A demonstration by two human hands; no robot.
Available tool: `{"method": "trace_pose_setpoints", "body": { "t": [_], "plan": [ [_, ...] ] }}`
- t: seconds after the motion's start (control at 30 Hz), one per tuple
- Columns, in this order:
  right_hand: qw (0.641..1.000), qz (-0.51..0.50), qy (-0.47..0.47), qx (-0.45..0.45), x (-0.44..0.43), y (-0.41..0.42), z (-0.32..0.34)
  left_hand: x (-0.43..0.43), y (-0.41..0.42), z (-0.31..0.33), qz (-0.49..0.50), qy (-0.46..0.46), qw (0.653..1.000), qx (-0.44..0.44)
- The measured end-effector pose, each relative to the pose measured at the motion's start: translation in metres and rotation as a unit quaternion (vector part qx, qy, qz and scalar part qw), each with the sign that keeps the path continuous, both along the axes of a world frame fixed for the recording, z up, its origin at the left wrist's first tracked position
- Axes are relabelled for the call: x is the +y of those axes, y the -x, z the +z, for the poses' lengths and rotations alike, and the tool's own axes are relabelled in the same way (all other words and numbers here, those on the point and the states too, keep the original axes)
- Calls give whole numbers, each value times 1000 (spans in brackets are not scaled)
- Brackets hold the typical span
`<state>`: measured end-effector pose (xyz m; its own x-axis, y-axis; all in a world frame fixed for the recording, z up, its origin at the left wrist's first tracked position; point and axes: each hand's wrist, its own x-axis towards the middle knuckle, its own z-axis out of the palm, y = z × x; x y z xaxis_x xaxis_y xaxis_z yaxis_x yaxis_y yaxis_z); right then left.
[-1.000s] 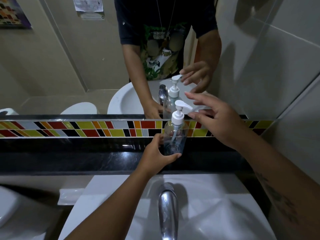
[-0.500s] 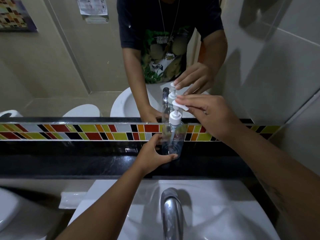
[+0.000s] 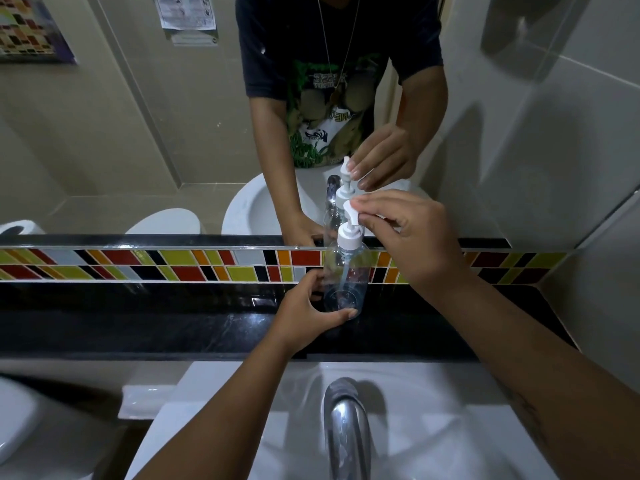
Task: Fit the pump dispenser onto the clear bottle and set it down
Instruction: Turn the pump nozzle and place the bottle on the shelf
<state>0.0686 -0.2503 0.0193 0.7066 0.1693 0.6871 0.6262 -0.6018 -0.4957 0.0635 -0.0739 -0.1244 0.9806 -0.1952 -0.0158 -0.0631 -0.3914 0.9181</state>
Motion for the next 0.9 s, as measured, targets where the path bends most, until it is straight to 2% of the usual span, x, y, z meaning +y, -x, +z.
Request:
{"method": "trace_pose_setpoints", "body": {
  "t": [0.23,0.3,0.4,0.47,0.57,0.7,0.8,0.9],
  "plan": [
    [998,-12,-62,28,5,5,-5,1,1,0,6,6,1000,3],
    [992,0,-99,77,4,9,-9,1,2,-1,9,10,1000,-1],
    [961,26,-212,177,2,20,-24,1,3,1,13,21,1000,-7],
    [943,2,-256,211,-3,28,-47,2,3,0,16,26,999,-10],
    [918,-50,-251,302,-12,36,-87,5,4,-1,27,35,999,-11],
    [884,-36,-218,413,-17,42,-127,13,7,-5,37,38,999,-12],
    [880,-47,-200,428,-16,43,-145,16,9,-8,41,35,999,-12],
    [903,-72,-150,396,-9,39,-151,16,10,-7,40,28,999,-9]
  ]
}}
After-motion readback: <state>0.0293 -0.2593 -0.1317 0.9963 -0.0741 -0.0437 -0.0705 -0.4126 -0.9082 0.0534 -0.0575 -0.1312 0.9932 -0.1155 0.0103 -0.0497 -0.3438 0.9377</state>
